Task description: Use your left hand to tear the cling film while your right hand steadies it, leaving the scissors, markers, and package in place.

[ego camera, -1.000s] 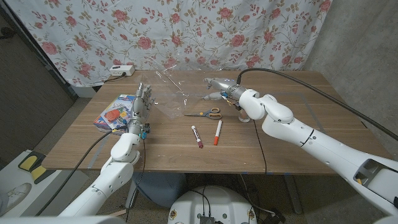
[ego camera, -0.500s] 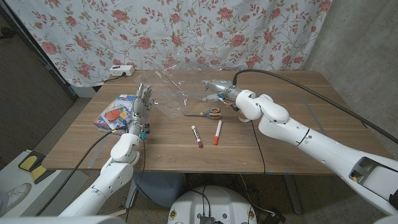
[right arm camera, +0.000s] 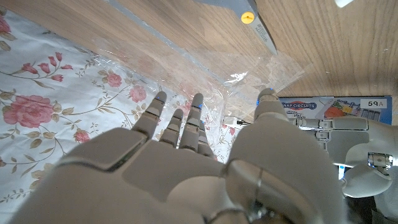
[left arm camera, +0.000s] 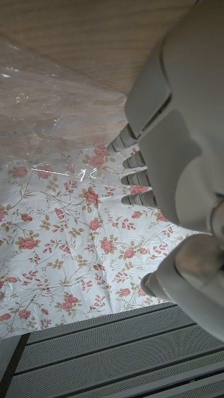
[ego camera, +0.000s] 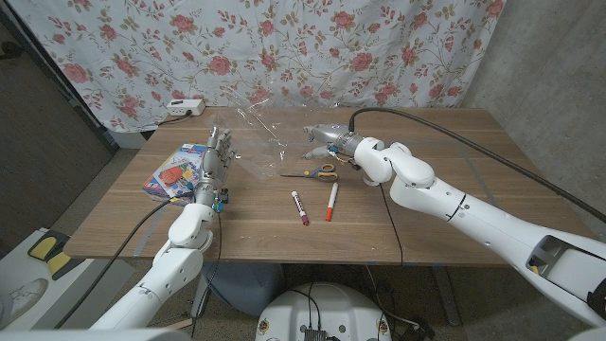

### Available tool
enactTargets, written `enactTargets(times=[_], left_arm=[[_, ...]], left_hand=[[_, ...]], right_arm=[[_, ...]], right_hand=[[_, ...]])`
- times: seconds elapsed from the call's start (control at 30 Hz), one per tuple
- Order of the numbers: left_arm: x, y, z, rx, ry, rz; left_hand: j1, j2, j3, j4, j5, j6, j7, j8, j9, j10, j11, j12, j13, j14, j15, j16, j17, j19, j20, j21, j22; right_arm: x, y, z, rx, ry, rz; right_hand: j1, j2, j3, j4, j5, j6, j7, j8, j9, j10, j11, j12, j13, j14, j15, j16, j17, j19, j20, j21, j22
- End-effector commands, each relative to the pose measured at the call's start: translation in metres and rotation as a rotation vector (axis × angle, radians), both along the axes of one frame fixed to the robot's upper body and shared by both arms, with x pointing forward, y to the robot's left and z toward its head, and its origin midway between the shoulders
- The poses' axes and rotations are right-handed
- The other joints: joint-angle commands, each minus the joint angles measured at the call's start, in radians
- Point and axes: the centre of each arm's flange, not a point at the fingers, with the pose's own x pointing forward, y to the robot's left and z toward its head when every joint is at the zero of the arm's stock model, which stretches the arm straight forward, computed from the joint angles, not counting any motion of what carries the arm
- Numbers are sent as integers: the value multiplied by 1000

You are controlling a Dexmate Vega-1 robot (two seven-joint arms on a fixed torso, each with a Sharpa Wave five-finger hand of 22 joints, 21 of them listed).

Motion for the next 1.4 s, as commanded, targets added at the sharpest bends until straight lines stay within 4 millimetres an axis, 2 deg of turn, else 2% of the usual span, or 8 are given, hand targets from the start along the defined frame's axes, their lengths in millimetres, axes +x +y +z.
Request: enactTargets(times=[0.03,0.17,0.57,0.8,0.87,1.0,1.37,1.4], left_arm=[[2,-4,-2,-3,6,-9],[2,-4,-2,-4,8,-7],[2,-4,-3,1,13,-11],[2,-5,-3,2,15,-12],[2,-5,-3,2,15,-13],[2,-5,-4,3,17,-13],[3,-8,-5,0,21,-15],[3,-8,-5,2,21,-14]], left_hand=[[0,-3,-7,0,4,4,-3,2,4,7,-1,-2,3,3,1,0,2,-6,0,0,3],[0,-3,-7,0,4,3,-2,2,4,7,-1,-2,3,3,0,0,2,-6,0,0,3],[0,-2,-8,0,4,1,-3,1,4,9,0,-1,3,3,0,0,2,-5,1,0,3],[0,-2,-8,0,4,2,-3,1,4,11,-1,-1,3,4,0,0,2,-5,0,0,3],[0,-2,-8,0,4,2,-2,1,4,12,-2,-1,3,3,1,0,2,-6,0,0,3],[-1,-2,-9,0,4,4,-1,2,4,14,-1,0,3,4,1,0,2,-6,-1,0,3],[-1,-2,-10,0,4,2,-3,1,4,21,6,2,3,4,1,0,2,-6,-3,0,3],[-1,-1,-10,-1,4,-7,-9,-2,4,20,3,1,3,5,0,0,2,-6,-3,0,3]], right_arm=[[2,11,-2,-66,16,-3],[3,12,-2,-76,16,-8],[7,19,-6,-130,-5,-19],[9,22,-7,-140,9,-18],[10,23,-8,-145,9,-18],[12,24,-10,-156,12,-23],[18,23,-13,-180,19,-35],[19,23,-13,-181,20,-36]], right_hand=[[24,2,9,-9,12,-9,3,-3,3,10,2,-3,4,4,3,0,1,7,14,0,2],[37,3,15,-13,15,-12,5,-3,3,15,0,-2,7,11,5,3,0,23,28,4,1],[54,2,23,-14,22,-17,9,-4,3,25,-3,-1,12,17,4,5,-1,21,19,0,0],[76,4,34,-17,29,-29,12,-7,3,29,3,-2,18,25,9,7,-2,59,34,10,-2],[87,5,39,-18,32,-30,9,-7,3,30,-3,-2,20,23,-12,6,-3,55,27,5,-2],[96,0,43,-19,36,-36,12,-8,3,31,-9,-3,23,19,-19,3,-5,56,31,3,-3],[101,-10,43,-16,39,-47,15,-11,2,35,-6,-5,26,19,-16,1,-8,47,25,-4,-3],[101,-10,43,-15,39,-47,15,-11,2,36,-4,-5,26,18,-16,0,-8,47,24,-4,-3]])
